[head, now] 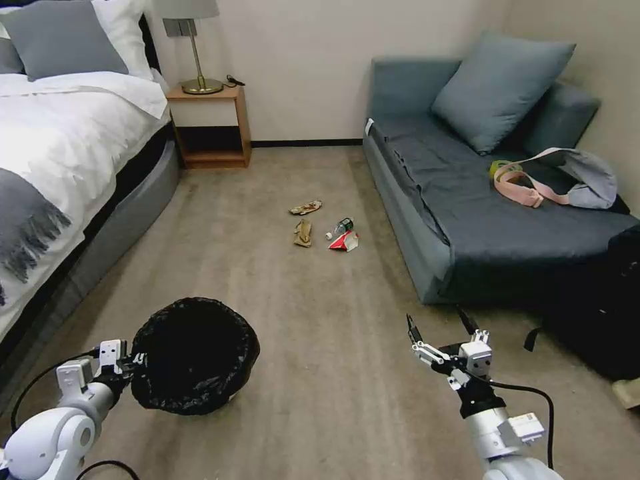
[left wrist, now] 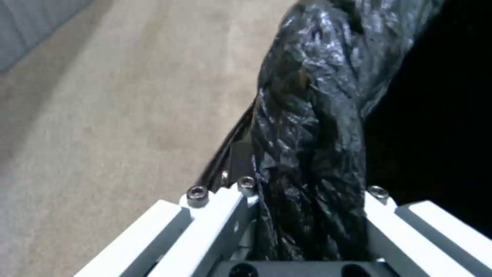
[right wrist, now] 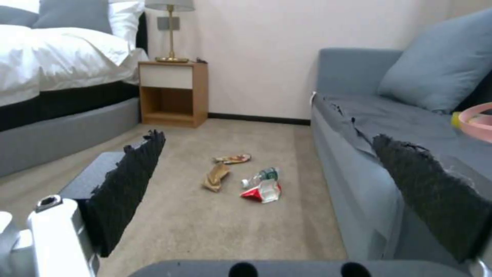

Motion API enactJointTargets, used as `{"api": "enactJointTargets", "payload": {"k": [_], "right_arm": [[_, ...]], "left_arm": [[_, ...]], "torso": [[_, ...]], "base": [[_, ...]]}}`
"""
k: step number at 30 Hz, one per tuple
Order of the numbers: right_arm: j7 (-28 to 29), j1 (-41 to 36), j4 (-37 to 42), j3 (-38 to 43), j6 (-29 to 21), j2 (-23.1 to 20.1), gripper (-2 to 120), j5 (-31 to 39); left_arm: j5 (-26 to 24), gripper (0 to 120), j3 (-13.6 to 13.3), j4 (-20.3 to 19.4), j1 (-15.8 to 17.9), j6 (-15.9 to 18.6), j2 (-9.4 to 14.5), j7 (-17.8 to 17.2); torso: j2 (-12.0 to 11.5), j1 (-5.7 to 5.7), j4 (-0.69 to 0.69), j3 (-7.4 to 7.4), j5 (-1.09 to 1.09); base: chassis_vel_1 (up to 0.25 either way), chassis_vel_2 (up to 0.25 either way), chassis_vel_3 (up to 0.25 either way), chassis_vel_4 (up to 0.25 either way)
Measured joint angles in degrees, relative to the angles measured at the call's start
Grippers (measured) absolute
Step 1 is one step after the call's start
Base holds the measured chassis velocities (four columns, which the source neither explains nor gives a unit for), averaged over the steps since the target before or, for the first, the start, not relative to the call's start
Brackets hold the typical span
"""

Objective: Pick up the trash bin, then pick up the garbage on the floor and place it into the trash bin.

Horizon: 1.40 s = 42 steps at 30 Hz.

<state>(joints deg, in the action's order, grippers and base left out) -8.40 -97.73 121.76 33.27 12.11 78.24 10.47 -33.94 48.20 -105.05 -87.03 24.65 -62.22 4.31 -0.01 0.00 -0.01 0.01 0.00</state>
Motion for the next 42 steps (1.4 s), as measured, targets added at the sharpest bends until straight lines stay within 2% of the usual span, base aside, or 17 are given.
{"api": "enactJointTargets", "payload": {"k": [8,12,20,30,36,42], "right_arm": [[-0.2,-0.4,0.6,0.2,0.5,0.3,100,-0.5],[-0.3,-1.0,1.3,0.5,0.7,0.5,100,-0.9],[0.1,-1.1,2.7,1.1,0.1,0.6,100,-1.6],[0.4,-1.3,4.4,2.0,-1.7,0.3,100,-4.8],[0.2,-1.2,4.8,2.1,-1.6,0.0,100,-5.2],[-0.2,-1.3,5.2,2.1,-1.9,-0.3,100,-5.0]], "left_arm": [[-0.1,3,1.4,-2.2,-0.9,-2.1,-2.1,1.3],[-1.8,3,2.7,-3.1,-1.2,-3.5,-4.4,2.0],[-5.0,3,4.6,-5.0,-1.5,-3.8,-7.5,2.7],[-5.5,3,7.2,-6.9,-3.4,-3.7,-11.2,3.1],[-6.5,3,8.6,-7.4,-3.7,-3.5,-12.6,3.1],[-7.5,3,9.9,-7.4,-3.5,-3.2,-12.7,2.9]], "torso": [[0.0,0.0,0.0,0.0,0.01],[0.0,0.0,0.01,0.0,0.01],[0.0,0.0,0.0,-0.01,0.01],[0.0,0.0,0.01,-0.01,0.01],[0.0,0.0,0.01,-0.01,0.01],[0.0,0.0,0.01,-0.01,0.01]], "base": [[0.0,0.0,0.0,0.0],[0.0,0.0,0.0,0.0],[0.0,0.0,0.0,0.0],[0.0,0.0,0.0,0.0],[0.0,0.0,0.0,0.0],[0.0,0.0,0.0,0.0]]}}
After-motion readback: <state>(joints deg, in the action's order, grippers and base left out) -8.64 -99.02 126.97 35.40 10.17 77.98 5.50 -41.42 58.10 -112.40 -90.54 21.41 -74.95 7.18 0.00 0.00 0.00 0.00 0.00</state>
